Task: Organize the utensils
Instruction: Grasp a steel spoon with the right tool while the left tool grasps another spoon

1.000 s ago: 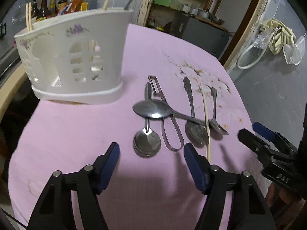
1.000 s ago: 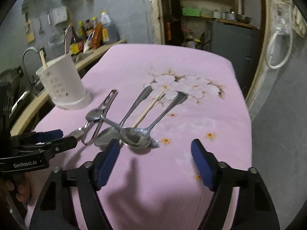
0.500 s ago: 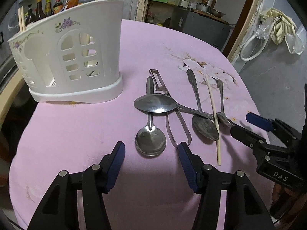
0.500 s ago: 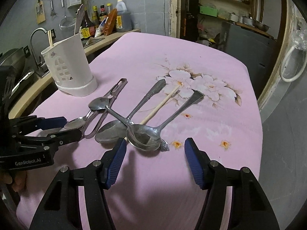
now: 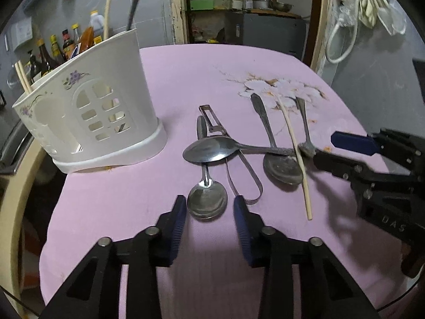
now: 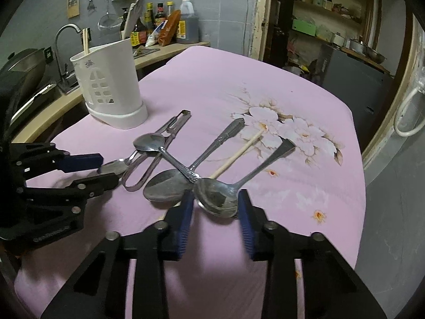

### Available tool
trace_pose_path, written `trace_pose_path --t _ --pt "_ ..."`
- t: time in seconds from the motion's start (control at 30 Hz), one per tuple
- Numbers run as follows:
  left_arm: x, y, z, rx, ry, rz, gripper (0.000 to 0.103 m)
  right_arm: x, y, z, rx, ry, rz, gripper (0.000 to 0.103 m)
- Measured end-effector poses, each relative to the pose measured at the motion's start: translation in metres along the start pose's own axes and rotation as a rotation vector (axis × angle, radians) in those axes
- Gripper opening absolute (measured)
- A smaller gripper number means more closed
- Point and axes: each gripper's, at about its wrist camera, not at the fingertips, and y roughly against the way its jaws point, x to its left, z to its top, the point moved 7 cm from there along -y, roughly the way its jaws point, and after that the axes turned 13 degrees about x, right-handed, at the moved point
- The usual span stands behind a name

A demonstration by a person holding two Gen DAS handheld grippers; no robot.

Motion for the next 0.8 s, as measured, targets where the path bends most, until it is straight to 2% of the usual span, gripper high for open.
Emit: trace_pose_path --t 0.2,0.27,0.3,0.33,0.4,0.53,0.7,0.8 --pt "-0.002 0.000 -0.001 -0.002 -0.021 0.031 0.026 0.005 0.003 0.000 -0.005 0.013 -0.004 0.009" --pt "-0.004 0.001 -0.001 -0.006 -0.028 0.034 0.022 0.004 0.005 0.001 -0.017 0.012 -0.008 0.007" --pt "-0.006 0.004 -0.001 -0.017 -0.040 0.028 0.011 0.004 0.007 0.001 -0.025 0.010 -0.008 0.005" --pt "-0.008 0.005 0.000 -0.023 -0.052 0.037 0.007 0.004 0.011 0.003 -0.035 0.009 -0.006 0.003" --pt "-0.013 0.008 0.000 -0.032 -0.081 0.045 0.005 0.003 0.013 0.005 -0.046 0.006 -0.006 0.003" --pt "-0.009 0.016 0.004 -0.054 -0.076 0.038 0.004 0.000 0.024 0.010 -0.076 -0.031 0.014 0.002" --pt "-0.002 0.036 0.014 -0.098 -0.064 -0.001 0.003 -0.009 0.039 0.021 -0.116 -0.108 0.083 0.000" --pt "0.010 0.048 0.026 -0.105 0.009 -0.086 0.003 -0.016 0.047 0.029 -0.139 -0.159 0.114 0.000"
